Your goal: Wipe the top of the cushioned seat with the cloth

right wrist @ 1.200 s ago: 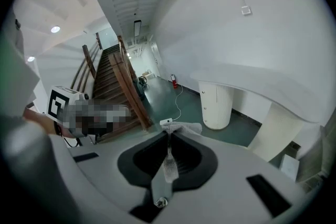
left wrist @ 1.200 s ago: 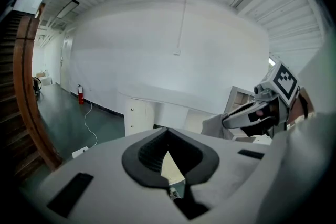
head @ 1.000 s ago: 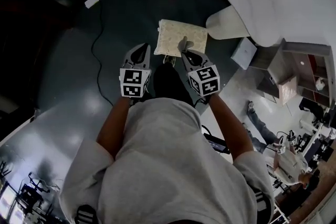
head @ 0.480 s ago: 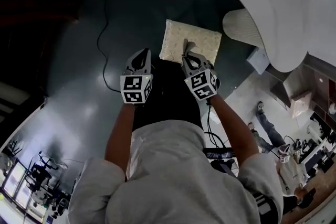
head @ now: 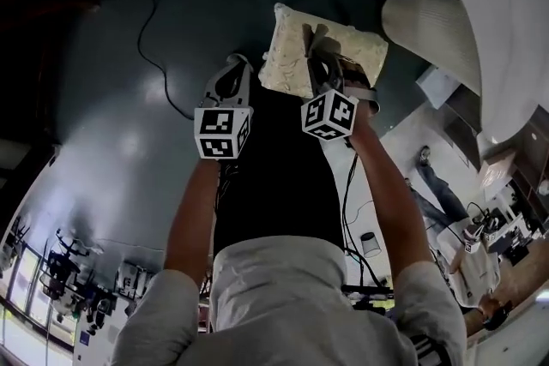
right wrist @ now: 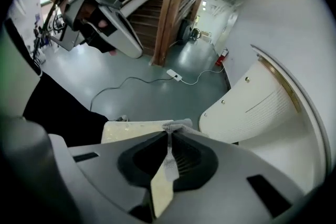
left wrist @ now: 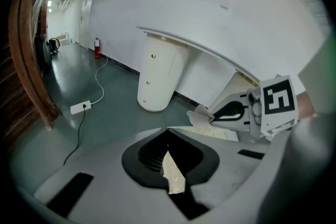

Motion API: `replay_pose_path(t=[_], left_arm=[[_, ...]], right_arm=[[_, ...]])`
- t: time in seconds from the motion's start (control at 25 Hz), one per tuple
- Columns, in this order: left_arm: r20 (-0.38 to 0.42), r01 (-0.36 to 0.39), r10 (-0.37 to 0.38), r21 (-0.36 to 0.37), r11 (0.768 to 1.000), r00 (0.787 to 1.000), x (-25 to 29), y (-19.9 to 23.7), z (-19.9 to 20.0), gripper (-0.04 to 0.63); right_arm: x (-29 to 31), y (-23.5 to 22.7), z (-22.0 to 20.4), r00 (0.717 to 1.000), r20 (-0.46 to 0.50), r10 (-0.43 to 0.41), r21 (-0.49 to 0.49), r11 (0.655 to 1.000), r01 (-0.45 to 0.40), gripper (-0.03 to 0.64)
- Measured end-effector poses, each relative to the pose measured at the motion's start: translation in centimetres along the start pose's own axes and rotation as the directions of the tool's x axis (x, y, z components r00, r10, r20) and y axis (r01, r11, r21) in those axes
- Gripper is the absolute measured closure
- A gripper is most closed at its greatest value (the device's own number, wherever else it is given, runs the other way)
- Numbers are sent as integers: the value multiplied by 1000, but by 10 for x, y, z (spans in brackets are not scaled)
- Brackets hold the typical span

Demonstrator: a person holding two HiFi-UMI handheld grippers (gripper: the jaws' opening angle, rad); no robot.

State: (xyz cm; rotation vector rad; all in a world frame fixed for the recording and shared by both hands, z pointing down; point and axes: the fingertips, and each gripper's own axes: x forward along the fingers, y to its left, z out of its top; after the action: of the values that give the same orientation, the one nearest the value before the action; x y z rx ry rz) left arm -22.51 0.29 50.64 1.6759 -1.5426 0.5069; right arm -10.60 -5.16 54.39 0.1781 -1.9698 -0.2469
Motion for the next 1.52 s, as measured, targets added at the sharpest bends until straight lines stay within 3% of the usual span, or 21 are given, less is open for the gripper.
replay_pose_path(t=[0.16, 0.24, 0.44, 0.68, 1.12, 1.28, 1.52], left_arm=[[-35, 13, -12, 9, 1000, 999, 21, 20, -35, 580], [-44, 21, -21, 17, 1000, 999, 30, 32, -42, 580], [-52, 15, -14, 17, 1000, 999, 52, 56, -45, 580], [-58, 64, -62, 36, 997, 996, 67, 65, -30, 580], [-128, 164, -153, 84, 983, 980, 98, 48, -38, 580], [-140, 154, -141, 83, 985, 980, 100, 44, -44, 580], [-165, 184, -165, 105, 977, 972, 101, 12, -49, 580]], right_arm=[[47, -12, 8, 996, -40, -85, -169, 983, 78, 588], [72, -12, 13, 994, -54, -95, -267, 961, 77, 588], [134, 23, -12, 980, -192, 54, -409, 903, -130, 588], [148, 33, -21, 968, -235, 83, -289, 945, -151, 588], [153, 22, -25, 986, -168, 20, -130, 991, -42, 588], [148, 22, -22, 991, -131, 2, -61, 998, -10, 588], [136, 28, -42, 989, -142, 48, 24, 999, -45, 588]])
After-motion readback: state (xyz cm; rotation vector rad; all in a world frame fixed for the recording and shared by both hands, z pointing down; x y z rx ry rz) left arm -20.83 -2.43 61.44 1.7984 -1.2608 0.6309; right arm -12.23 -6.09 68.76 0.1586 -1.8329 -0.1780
